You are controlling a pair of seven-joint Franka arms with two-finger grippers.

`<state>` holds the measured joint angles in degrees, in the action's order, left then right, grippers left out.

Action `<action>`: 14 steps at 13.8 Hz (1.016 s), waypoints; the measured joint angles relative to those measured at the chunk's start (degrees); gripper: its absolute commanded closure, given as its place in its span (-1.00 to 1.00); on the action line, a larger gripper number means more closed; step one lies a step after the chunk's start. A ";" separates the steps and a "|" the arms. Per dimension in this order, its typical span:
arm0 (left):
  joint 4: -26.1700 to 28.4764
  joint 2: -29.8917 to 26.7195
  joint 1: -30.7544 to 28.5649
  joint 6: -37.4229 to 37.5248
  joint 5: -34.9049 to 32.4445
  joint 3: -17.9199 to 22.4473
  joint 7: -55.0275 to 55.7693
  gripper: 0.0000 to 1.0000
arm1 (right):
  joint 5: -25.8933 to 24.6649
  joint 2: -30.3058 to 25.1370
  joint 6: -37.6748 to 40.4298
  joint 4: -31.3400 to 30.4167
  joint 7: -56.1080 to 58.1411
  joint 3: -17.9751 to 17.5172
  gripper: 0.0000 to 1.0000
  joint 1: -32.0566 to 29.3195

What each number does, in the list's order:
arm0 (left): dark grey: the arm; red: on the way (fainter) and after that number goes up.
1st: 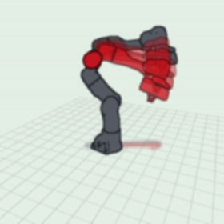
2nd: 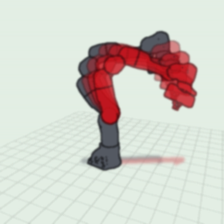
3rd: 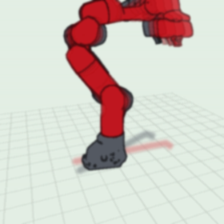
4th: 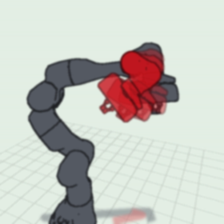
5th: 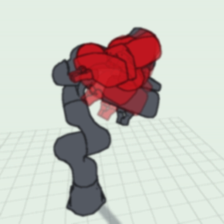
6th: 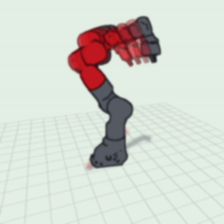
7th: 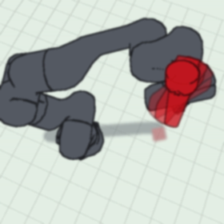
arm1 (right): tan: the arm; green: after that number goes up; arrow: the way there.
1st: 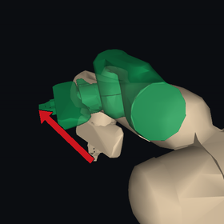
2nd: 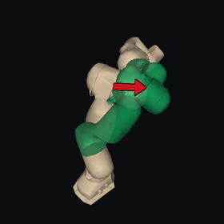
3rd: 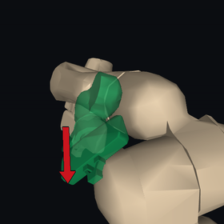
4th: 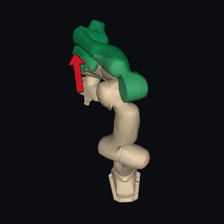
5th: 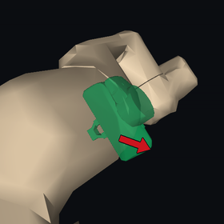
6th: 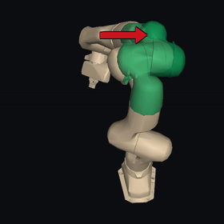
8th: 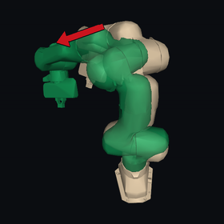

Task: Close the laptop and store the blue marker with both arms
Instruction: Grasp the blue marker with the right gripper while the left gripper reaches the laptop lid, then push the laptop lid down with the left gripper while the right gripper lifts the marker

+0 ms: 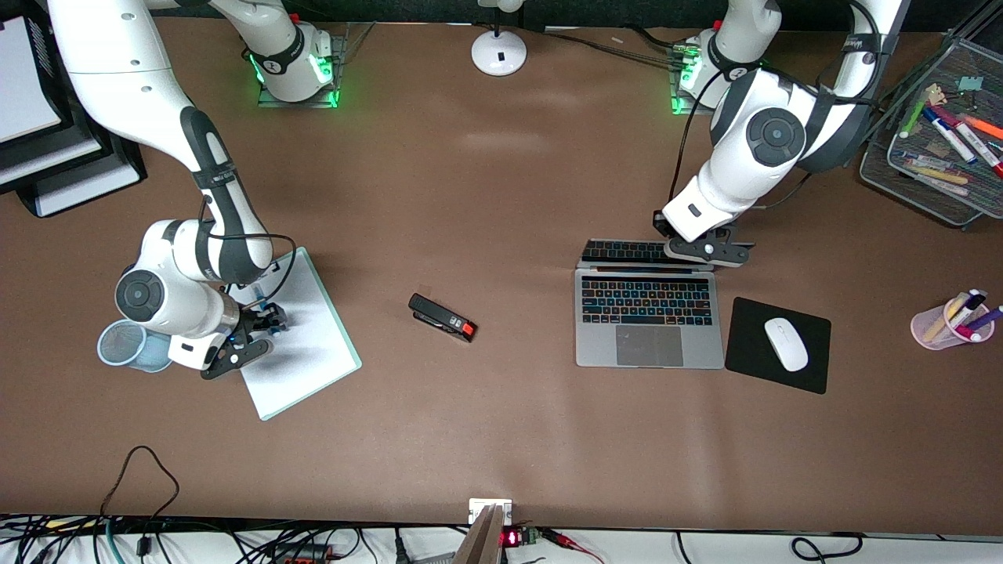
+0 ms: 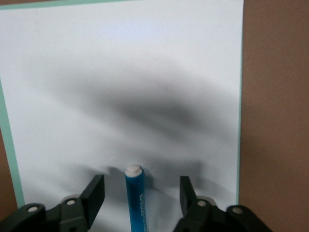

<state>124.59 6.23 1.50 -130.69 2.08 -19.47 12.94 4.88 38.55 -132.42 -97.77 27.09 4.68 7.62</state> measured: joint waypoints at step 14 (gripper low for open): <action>-3.21 13.62 -3.10 -28.97 -0.01 0.26 -10.27 1.00 | -0.02 0.21 -0.01 -0.99 0.02 -0.02 0.32 0.04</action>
<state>121.38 19.85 -1.60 -159.66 2.07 -19.21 2.68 4.86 38.76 -132.43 -98.76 27.12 4.66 7.66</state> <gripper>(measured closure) 0.982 0.621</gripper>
